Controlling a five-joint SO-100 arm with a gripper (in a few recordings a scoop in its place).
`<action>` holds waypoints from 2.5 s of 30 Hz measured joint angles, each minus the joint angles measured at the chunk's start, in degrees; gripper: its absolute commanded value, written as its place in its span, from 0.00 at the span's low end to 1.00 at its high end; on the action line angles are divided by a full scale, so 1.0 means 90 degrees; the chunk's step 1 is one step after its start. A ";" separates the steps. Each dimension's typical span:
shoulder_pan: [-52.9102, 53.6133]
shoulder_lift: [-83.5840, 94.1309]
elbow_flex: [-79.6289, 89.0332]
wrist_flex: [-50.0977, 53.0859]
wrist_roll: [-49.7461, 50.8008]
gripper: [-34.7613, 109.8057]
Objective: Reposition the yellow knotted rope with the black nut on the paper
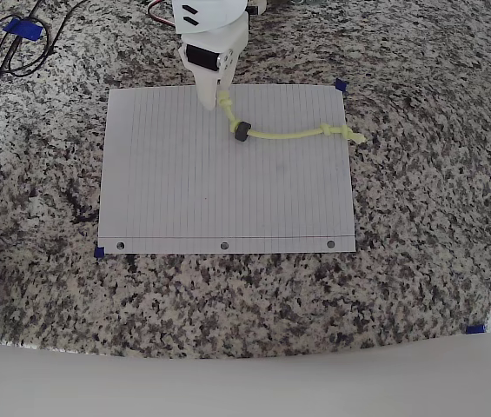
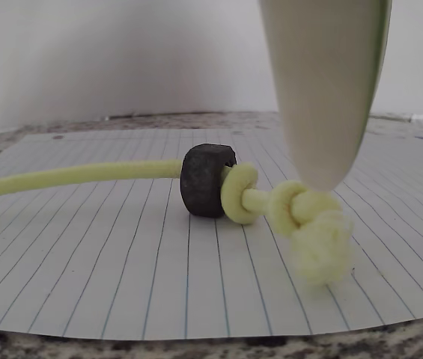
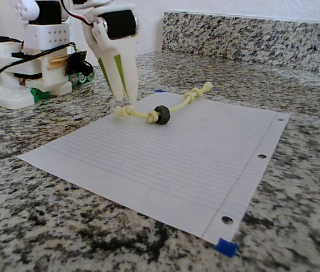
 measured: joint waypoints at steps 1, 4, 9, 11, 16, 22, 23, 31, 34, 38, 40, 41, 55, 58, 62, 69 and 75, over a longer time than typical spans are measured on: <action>0.0000 -0.0039 0.0000 0.0000 -0.0039 0.57; 0.0000 -0.0195 0.0000 -0.0010 -0.0146 0.57; 0.0000 -0.0439 0.0000 -0.0205 -0.0244 0.57; 0.0000 -0.0547 0.0000 -0.0332 -0.0244 0.57; -0.0107 -0.0781 0.0000 -0.0625 -0.0244 0.53; -0.0293 -0.0928 0.0000 -0.0752 -0.0283 0.48; -0.0313 -0.0967 0.0000 -0.0771 -0.0283 0.48; -0.0283 -0.1191 0.0000 -0.1084 -0.0283 0.48; -0.0205 -0.1240 0.0000 -0.1162 -0.0342 0.48; -0.0127 -0.1309 -0.0020 -0.1250 -0.0381 0.45; -0.0078 -0.1348 -0.0020 -0.1250 -0.0391 0.43; -0.0068 -0.1357 -0.0020 -0.1250 -0.0410 0.43; -0.0010 -0.1484 -0.0020 -0.1377 -0.0430 0.41; -0.0010 -0.1494 -0.0020 -0.1426 -0.0430 0.34; 0.0029 -0.1494 -0.0020 -0.1445 -0.0430 0.27; 0.0029 -0.1494 -0.0020 -0.1504 -0.0430 0.24; 0.0137 -0.1416 -0.0020 -0.1553 -0.0430 0.24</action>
